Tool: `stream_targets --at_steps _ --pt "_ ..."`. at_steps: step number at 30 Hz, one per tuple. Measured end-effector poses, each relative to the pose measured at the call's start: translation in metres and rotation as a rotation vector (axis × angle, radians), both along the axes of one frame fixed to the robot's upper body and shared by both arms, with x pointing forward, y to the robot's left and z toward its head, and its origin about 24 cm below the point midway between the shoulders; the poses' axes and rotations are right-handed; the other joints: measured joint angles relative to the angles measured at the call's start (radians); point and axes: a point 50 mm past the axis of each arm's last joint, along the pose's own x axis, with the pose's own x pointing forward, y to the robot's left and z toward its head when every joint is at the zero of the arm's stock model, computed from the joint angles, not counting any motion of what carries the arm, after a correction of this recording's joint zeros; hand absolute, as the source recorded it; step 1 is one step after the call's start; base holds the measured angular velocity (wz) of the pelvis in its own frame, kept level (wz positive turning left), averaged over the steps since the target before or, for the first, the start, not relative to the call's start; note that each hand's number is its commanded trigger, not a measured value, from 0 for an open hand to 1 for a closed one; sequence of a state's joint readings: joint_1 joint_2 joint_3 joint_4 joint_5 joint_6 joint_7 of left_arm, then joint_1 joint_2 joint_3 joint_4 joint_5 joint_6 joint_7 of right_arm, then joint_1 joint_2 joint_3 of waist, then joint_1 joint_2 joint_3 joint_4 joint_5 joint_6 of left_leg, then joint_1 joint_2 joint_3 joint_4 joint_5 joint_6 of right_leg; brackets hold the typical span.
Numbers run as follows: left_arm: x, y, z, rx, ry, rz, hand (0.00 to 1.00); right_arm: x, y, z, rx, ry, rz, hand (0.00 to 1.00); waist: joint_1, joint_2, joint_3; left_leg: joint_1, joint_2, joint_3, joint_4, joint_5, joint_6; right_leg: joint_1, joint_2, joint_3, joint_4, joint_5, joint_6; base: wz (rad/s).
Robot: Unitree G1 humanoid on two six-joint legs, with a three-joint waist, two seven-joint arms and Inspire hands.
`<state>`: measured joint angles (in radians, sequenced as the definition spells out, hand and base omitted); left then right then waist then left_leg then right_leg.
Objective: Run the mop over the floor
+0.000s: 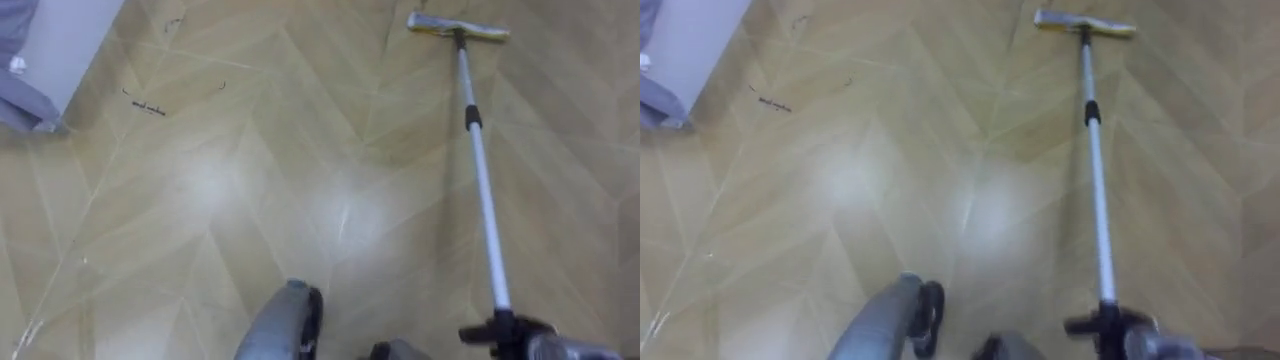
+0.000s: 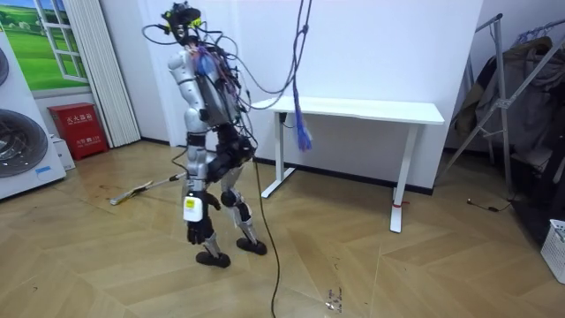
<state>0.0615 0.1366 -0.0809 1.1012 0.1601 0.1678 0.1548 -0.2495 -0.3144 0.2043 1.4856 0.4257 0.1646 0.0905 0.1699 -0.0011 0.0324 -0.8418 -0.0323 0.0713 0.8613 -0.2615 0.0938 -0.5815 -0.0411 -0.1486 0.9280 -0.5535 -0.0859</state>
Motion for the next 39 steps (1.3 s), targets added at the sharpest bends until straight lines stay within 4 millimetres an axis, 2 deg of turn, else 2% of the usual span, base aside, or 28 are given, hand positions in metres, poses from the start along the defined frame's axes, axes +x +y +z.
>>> stream_targets --at_steps 2,3,4,6,8,9,11,12,14,16,17,18,19,21,23,26,27,28,29,30,31,32,34,35,36,37,38,39 --pt "0.001 -0.002 -0.001 -0.011 0.003 -0.002 0.0 -0.035 -0.009 -0.005 -0.024 0.09 -0.008 1.0 -0.025 0.019 -0.0099 0.027 -0.034 0.009 0.0 -0.032 0.024 0.0 -0.034 0.012 0.066 0.012 0.024 0.29" --pt "0.001 -0.003 -0.001 -0.013 0.002 -0.011 0.0 -0.061 -0.013 -0.008 -0.04 0.169 -0.003 1.0 -0.049 0.032 -0.0198 0.05 -0.054 0.017 0.002 -0.054 0.037 -0.018 -0.06 0.026 0.146 0.045 0.069 0.29" --pt "0.003 -0.005 0.0 -0.017 -0.01 -0.014 0.0 -0.086 -0.014 -0.01 -0.055 0.241 -0.005 1.0 -0.063 0.05 -0.0292 0.076 -0.064 0.019 0.003 -0.078 0.047 -0.041 -0.062 0.048 0.22 0.102 0.096 0.19" --pt "0.006 -0.005 0.001 -0.019 -0.024 -0.014 0.0 -0.108 -0.01 -0.013 -0.062 0.301 -0.013 1.0 -0.081 0.086 -0.0293 0.111 -0.064 0.005 -0.004 -0.106 0.055 -0.084 -0.043 0.085 0.3 0.192 0.109 -0.07" --pt "0.009 -0.007 0.001 -0.008 -0.046 -0.013 0.0 -0.117 -0.002 -0.016 -0.058 0.322 -0.014 1.0 -0.103 0.092 -0.0203 0.139 -0.066 0.005 -0.034 -0.111 0.054 -0.143 -0.028 0.122 0.284 0.18 0.113 -0.1" --pt "0.011 -0.007 0.002 -0.003 -0.049 -0.016 0.0 -0.122 0.006 -0.019 -0.048 0.336 -0.016 1.0 -0.118 0.104 -0.021 0.16 -0.066 0.005 -0.053 -0.112 0.054 -0.186 -0.03 0.129 0.228 0.173 0.115 0.0" --pt "0.008 -0.008 0.001 0.002 -0.042 -0.022 0.0 -0.127 0.018 -0.023 -0.028 0.349 -0.018 1.0 -0.137 0.095 -0.0154 0.197 -0.068 0.005 -0.08 -0.118 0.047 -0.227 -0.032 0.142 0.066 0.178 0.113 0.06" --pt "0.005 -0.009 0.0 0.003 -0.028 -0.029 0.0 -0.125 0.022 -0.025 -0.016 0.356 -0.012 1.0 -0.14 0.097 -0.0173 0.219 -0.065 0.005 -0.086 -0.131 0.038 -0.239 -0.035 0.139 -0.056 0.209 0.098 0.0" --pt "-0.004 -0.011 -0.002 -0.001 0.0 -0.018 0.0 -0.124 0.023 -0.025 -0.013 0.364 -0.014 1.0 -0.14 0.085 -0.0143 0.253 -0.059 -0.005 -0.076 -0.164 0.018 -0.219 -0.043 0.116 -0.124 0.272 0.079 -0.05" --pt "-0.009 -0.01 -0.003 0.0 0.021 -0.005 0.0 -0.112 0.021 -0.024 -0.02 0.349 0.0 1.0 -0.126 0.078 -0.0118 0.275 -0.043 -0.017 -0.052 -0.196 -0.013 -0.189 -0.044 0.078 -0.109 0.274 0.056 -0.02" --pt "-0.009 -0.008 -0.002 0.008 0.027 0.002 0.0 -0.097 0.018 -0.022 -0.033 0.328 0.013 1.0 -0.123 0.07 -0.0116 0.263 -0.029 -0.018 0.018 -0.202 -0.029 -0.184 -0.043 0.061 -0.08 0.249 0.036 0.07" --pt "-0.006 -0.007 -0.002 0.013 0.024 0.011 0.0 -0.081 0.013 -0.019 -0.052 0.308 0.02 1.0 -0.112 0.06 -0.0099 0.211 -0.009 -0.017 0.153 -0.173 -0.067 -0.185 -0.033 0.053 -0.039 0.218 0.021 0.05" --pt "-0.004 -0.007 -0.001 0.016 0.021 0.016 0.0 -0.071 0.01 -0.017 -0.064 0.294 0.027 1.0 -0.103 0.052 -0.0064 0.181 0.004 -0.019 0.219 -0.145 -0.082 -0.186 -0.025 0.054 -0.02 0.202 0.017 -0.13" --pt "-0.001 -0.003 0.0 0.033 0.007 0.027 0.0 -0.021 0.004 -0.006 -0.098 0.177 0.066 1.0 -0.061 0.002 -0.0015 0.08 0.022 -0.028 0.433 0.017 -0.11 -0.182 -0.01 0.058 0.051 0.145 -0.012 -0.22" --pt "0.002 0.0 0.001 0.038 -0.005 0.033 0.0 0.013 0.005 0.003 -0.093 0.072 0.078 1.0 -0.046 -0.022 0.0018 0.034 0.025 -0.044 0.498 0.09 -0.124 -0.164 0.007 0.061 0.064 0.126 -0.032 0.05" --pt "0.001 -0.002 0.001 0.027 -0.01 0.034 0.0 0.048 0.006 0.016 -0.061 -0.051 0.086 1.0 0.004 -0.034 0.0118 0.002 0.057 -0.041 0.383 0.016 -0.115 -0.124 0.035 0.041 0.055 0.11 -0.044 -0.05" --pt "0.001 -0.002 0.001 0.022 -0.01 0.036 0.0 0.053 0.008 0.017 -0.05 -0.078 0.087 1.0 0.007 -0.03 0.0097 0.003 0.052 -0.048 0.28 -0.017 -0.106 -0.106 0.036 0.028 0.036 0.104 -0.044 0.06" --pt "0.001 -0.002 0.001 0.022 -0.01 0.036 0.0 0.052 0.008 0.017 -0.045 -0.083 0.081 1.0 0.006 -0.026 0.0098 0.003 0.044 -0.048 0.217 -0.021 -0.104 -0.096 0.035 0.022 0.022 0.102 -0.041 0.36" --pt "0.002 -0.002 0.001 0.019 -0.013 0.035 0.0 0.046 0.007 0.014 -0.038 -0.073 0.064 1.0 0.004 -0.017 0.008 0.003 0.038 -0.048 0.07 -0.016 -0.105 -0.079 0.033 0.013 -0.001 0.092 -0.028 0.4" --pt "0.003 -0.002 0.001 0.009 -0.012 0.032 0.0 0.034 0.006 0.01 -0.036 -0.049 0.047 1.0 0.004 -0.004 0.0064 0.003 0.035 -0.036 -0.005 0.009 -0.066 -0.057 0.027 0.003 -0.014 0.082 -0.019 0.37" --pt "0.002 -0.002 0.001 0.004 -0.007 0.032 0.0 0.028 0.005 0.007 -0.031 -0.037 0.036 1.0 0.003 -0.001 0.004 0.008 0.033 -0.028 -0.01 0.006 -0.058 -0.05 0.021 0.002 -0.019 0.075 -0.012 0.28" --pt "-0.001 -0.005 -0.001 -0.013 0.005 0.033 0.0 0.008 -0.002 0.003 -0.029 0.0 0.006 1.0 0.002 0.02 -0.0071 0.024 0.027 -0.02 -0.014 -0.009 -0.034 -0.031 0.015 0.002 -0.039 0.066 0.004 0.14" --pt "-0.002 -0.007 -0.001 -0.027 0.008 0.033 0.0 -0.02 -0.011 -0.001 -0.053 0.08 0.004 1.0 0.0 0.038 -0.0106 0.058 0.009 0.004 -0.019 -0.031 0.002 -0.004 -0.01 0.01 -0.036 0.055 0.025 0.12" --pt "0.0 -0.007 -0.001 -0.026 0.002 0.032 0.0 -0.039 -0.017 -0.003 -0.074 0.138 0.004 1.0 -0.018 0.042 -0.0122 0.08 -0.02 0.011 -0.032 -0.04 0.015 0.001 -0.036 0.008 0.001 0.053 0.031 0.38" --pt "0.002 -0.006 0.0 -0.024 -0.002 0.033 0.0 -0.056 -0.02 -0.004 -0.095 0.188 -0.004 1.0 -0.038 0.056 -0.0191 0.092 -0.038 0.018 -0.033 -0.058 0.028 -0.001 -0.06 0.008 0.039 0.059 0.042 0.48" --pt "0.004 -0.006 0.0 -0.024 -0.007 0.033 0.0 -0.063 -0.021 -0.004 -0.102 0.209 -0.007 1.0 -0.05 0.061 -0.0202 0.1 -0.041 0.026 -0.031 -0.068 0.036 -0.002 -0.068 0.009 0.061 0.064 0.051 0.43" --pt "0.007 -0.006 0.0 -0.025 -0.016 0.032 0.0 -0.075 -0.021 -0.006 -0.109 0.244 -0.016 1.0 -0.067 0.067 -0.018 0.119 -0.053 0.03 -0.03 -0.084 0.045 -0.008 -0.085 0.01 0.11 0.082 0.083 0.12" --pt "0.007 -0.008 0.0 -0.029 -0.02 0.031 0.0 -0.082 -0.019 -0.007 -0.114 0.266 -0.021 1.0 -0.071 0.076 -0.0184 0.136 -0.056 0.028 -0.029 -0.102 0.051 -0.024 -0.085 0.028 0.157 0.121 0.098 -0.11"
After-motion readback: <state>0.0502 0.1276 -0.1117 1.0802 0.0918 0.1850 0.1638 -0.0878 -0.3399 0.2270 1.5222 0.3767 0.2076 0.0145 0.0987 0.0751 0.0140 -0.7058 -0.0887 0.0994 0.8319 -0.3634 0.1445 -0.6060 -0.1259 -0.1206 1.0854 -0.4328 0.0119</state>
